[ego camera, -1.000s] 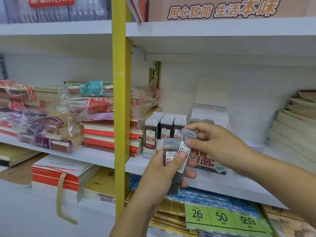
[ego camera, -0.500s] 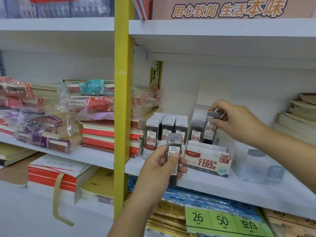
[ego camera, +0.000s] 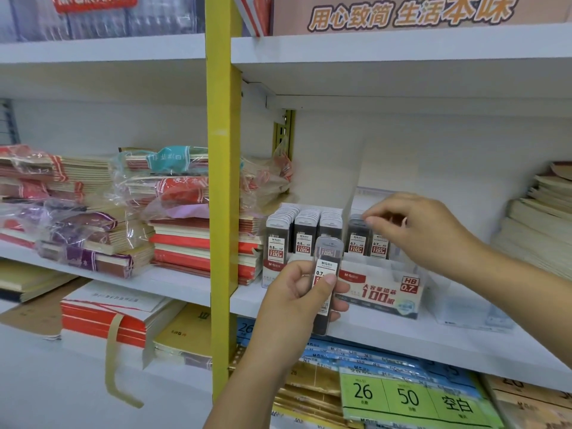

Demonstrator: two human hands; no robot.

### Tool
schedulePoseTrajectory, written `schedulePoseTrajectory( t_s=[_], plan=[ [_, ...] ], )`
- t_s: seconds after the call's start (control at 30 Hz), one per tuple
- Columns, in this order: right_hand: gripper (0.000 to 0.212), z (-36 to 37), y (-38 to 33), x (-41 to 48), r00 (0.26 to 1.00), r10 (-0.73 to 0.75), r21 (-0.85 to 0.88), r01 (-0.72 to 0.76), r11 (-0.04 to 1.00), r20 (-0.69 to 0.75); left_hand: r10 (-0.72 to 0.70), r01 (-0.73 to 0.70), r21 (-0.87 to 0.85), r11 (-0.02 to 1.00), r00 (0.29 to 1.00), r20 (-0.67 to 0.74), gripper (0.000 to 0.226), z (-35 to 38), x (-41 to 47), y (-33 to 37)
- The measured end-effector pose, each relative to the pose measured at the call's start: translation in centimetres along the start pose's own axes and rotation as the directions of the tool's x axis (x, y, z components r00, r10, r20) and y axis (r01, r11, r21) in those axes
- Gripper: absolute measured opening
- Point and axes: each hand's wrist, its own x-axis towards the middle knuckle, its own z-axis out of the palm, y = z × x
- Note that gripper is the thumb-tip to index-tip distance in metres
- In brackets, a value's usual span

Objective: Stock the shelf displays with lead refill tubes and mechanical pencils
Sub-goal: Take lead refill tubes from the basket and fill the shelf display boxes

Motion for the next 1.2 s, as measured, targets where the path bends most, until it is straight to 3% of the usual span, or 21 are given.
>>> schedulePoseTrajectory(
  t_s=[0.07,0.13,0.2,0.27,0.33,0.4,0.5,0.57,0.7,0.83,0.93,1.03,1.13,1.2],
  plan=[
    [0.019,0.1,-2.1,-1.5,0.988,-0.011,0.309,-0.038,0.950,0.156,0.008,-0.008,-0.002,1.000,1.000,0.012,0.013,0.4,0.1,0.1],
    [0.023,0.5,-2.9,-2.5,0.964,-0.050,0.394,-0.059,0.917,0.261,0.000,0.000,-0.016,1.000,0.999,0.033,0.014,1.1,0.2,0.2],
    [0.022,0.3,-2.8,-2.6,0.965,-0.058,0.407,-0.052,0.912,0.255,0.018,-0.018,-0.001,1.000,1.000,0.025,0.013,2.0,0.4,0.1],
    [0.021,-0.8,-2.0,-2.0,0.990,0.031,0.510,-0.098,0.855,0.138,0.128,-0.113,0.166,0.980,0.988,-0.083,0.012,2.6,0.7,-0.5],
    [0.020,-2.7,-0.7,-1.2,0.991,0.125,0.550,-0.080,0.831,-0.044,0.367,-0.235,0.528,0.816,0.917,-0.159,0.018,2.9,0.9,-0.8],
    [0.021,-4.0,0.6,-0.4,0.980,0.121,0.449,-0.039,0.893,-0.157,0.529,-0.311,0.777,0.547,0.848,-0.033,0.035,2.9,1.1,-1.3],
    [0.023,-3.8,1.9,0.5,0.981,0.047,0.178,-0.012,0.984,-0.190,0.503,-0.349,0.889,0.298,0.848,0.165,0.052,2.6,1.6,-2.5],
    [0.023,-2.9,2.3,0.7,0.989,-0.004,0.037,0.009,0.999,-0.146,0.436,-0.355,0.904,0.236,0.871,0.228,0.057,2.5,1.8,-3.2],
    [0.022,-1.2,3.1,0.7,0.997,-0.063,-0.036,0.061,0.997,-0.047,0.403,-0.359,0.908,0.216,0.880,0.252,0.057,2.4,2.0,-3.6],
    [0.019,-0.7,3.3,1.8,1.000,-0.007,0.022,0.007,1.000,-0.013,0.422,-0.370,0.904,0.213,0.870,0.256,0.055,2.3,2.0,-3.7],
    [0.006,-0.1,3.7,2.7,1.000,-0.016,-0.197,0.020,0.980,0.024,0.423,-0.379,0.900,0.218,0.867,0.263,0.055,2.2,2.1,-3.7],
    [0.022,0.3,3.5,2.6,0.997,-0.040,-0.415,0.062,0.908,0.061,0.420,-0.383,0.895,0.230,0.869,0.264,0.056,2.1,2.0,-3.4],
    [0.034,-0.5,3.1,1.6,0.997,-0.054,-0.428,0.072,0.901,0.054,0.441,-0.400,0.881,0.253,0.858,0.263,0.056,2.1,1.7,-3.2],
    [0.033,-1.4,2.6,0.1,0.994,-0.109,-0.356,0.093,0.930,-0.025,0.491,-0.422,0.855,0.301,0.837,0.241,0.052,2.3,0.9,-3.0]
  ],
)
